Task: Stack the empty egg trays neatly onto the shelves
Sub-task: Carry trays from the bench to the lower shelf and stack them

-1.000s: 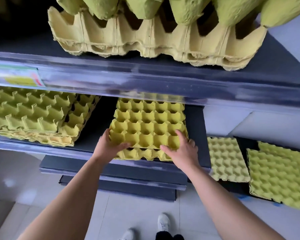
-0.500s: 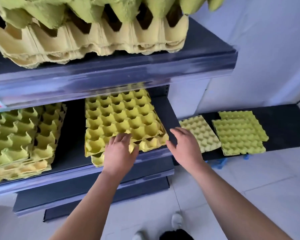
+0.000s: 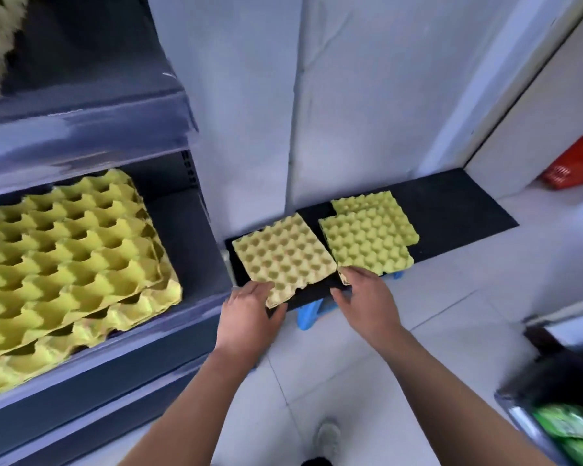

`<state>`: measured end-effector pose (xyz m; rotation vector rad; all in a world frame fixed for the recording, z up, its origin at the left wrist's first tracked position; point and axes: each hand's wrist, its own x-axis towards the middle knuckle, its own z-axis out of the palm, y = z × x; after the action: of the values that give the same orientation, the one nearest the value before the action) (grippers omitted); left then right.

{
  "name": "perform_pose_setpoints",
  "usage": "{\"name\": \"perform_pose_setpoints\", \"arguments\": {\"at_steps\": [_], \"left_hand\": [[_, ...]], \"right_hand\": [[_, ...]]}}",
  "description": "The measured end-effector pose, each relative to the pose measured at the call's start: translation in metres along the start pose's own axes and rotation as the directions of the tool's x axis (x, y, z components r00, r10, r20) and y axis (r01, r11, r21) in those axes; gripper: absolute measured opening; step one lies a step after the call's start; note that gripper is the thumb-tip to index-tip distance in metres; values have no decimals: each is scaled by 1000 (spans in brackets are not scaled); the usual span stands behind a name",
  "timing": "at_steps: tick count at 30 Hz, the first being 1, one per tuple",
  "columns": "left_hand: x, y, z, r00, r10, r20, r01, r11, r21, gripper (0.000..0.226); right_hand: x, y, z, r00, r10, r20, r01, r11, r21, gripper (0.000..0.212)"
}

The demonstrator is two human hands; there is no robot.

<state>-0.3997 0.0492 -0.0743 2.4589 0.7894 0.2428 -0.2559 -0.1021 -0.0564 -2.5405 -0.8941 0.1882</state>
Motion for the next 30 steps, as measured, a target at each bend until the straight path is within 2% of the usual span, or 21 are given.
{"name": "perform_pose_setpoints", "arguments": {"at_steps": [6,11,14,22,30], "left_hand": [[41,42,66,979,-190,67,192,981,-31,49],[75,44,102,928,-343,150,351,936,-34,53],[100,32,122,898,-404,175,413,910,-22,54],[171,-13,183,795,-546,264,558,829,33,60],[205,-76,248,653,-692,308,723,691,21,91]], "right_hand": [[46,84,-7,995,-4,103,10,998,-56,39],[87,122,13,978,20,208,-8,998,-58,45],[115,136,32,965,28,261,-14,998,-56,42],[194,168,94,923,78,378,-59,996,-61,55],[250,200,181,877,87,473,-75,996,-45,71]]}}
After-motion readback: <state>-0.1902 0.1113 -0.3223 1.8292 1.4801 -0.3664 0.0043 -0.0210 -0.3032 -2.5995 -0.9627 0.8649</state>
